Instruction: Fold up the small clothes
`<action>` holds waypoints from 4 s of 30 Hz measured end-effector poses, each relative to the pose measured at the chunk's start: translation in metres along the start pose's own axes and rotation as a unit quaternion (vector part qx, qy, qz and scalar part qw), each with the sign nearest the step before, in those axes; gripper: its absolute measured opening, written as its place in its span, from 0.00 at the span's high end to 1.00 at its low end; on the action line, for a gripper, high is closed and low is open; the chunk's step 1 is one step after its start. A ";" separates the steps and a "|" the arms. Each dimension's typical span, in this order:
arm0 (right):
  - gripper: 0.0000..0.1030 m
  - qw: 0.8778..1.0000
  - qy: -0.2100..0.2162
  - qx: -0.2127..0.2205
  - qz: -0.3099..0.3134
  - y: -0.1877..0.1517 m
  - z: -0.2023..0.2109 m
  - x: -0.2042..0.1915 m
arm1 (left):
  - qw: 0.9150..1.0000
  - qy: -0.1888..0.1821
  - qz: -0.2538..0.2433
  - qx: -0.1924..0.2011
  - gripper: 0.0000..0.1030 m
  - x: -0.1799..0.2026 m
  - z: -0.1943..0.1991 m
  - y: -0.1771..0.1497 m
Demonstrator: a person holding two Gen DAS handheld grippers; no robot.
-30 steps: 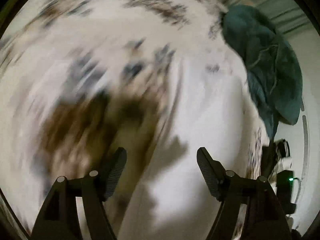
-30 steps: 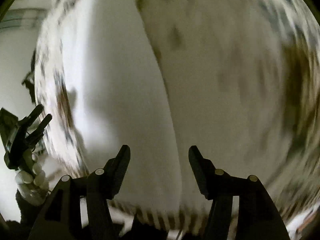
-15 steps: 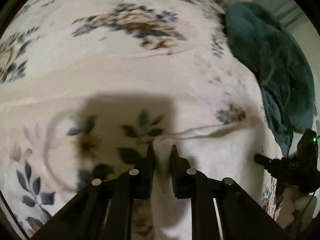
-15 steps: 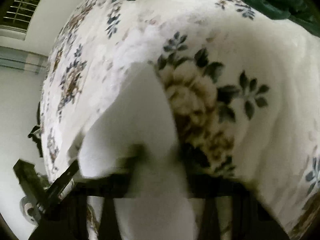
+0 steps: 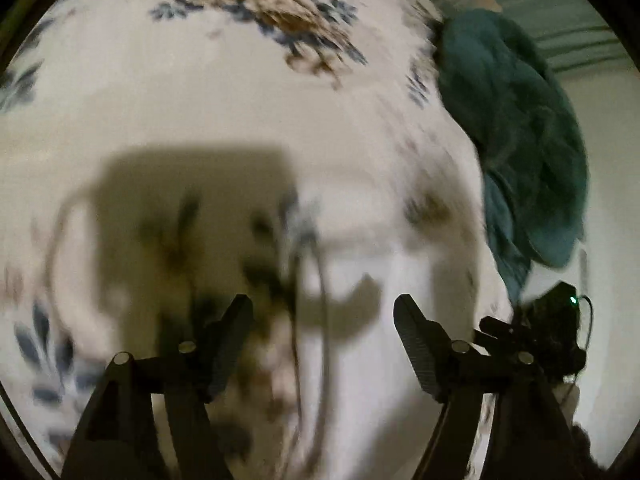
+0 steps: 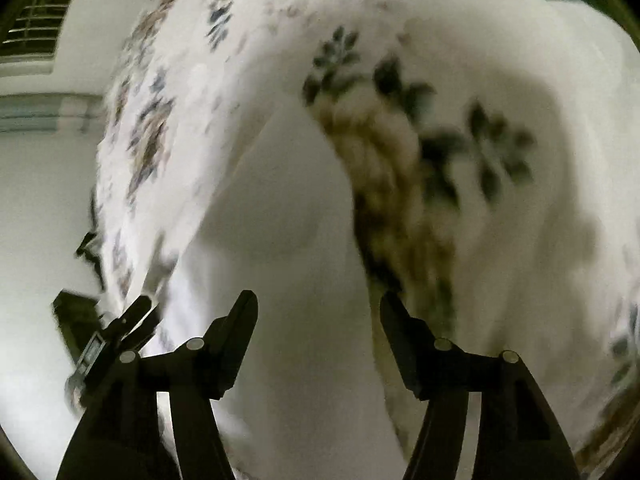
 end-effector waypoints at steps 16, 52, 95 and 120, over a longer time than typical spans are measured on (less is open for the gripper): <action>0.36 0.978 -0.001 -0.169 -0.121 -0.339 -0.006 0.128 | 0.977 0.036 0.105 -0.180 0.31 -0.060 0.055 -0.325; 0.87 0.988 0.153 0.000 0.026 -0.208 0.051 -0.066 | 0.991 -0.101 0.081 0.039 0.88 0.089 0.087 -0.126; 0.95 0.984 -0.083 0.114 0.112 0.079 0.016 -0.060 | 0.993 0.088 -0.013 0.073 0.95 0.006 -0.004 0.098; 0.96 0.979 -0.119 0.104 0.128 0.093 -0.003 -0.069 | 0.985 0.159 -0.063 0.027 0.95 -0.001 -0.047 0.092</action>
Point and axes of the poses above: each gripper's, at about its wrist camera, not at the fingertips, and z roughly against the way its jaws point, x to its right, y to its top, the point moved 9 cm from there along -z, roughly the way its jaws point, and after that the axes turned 3 degrees about y, right-handed, at the moved point
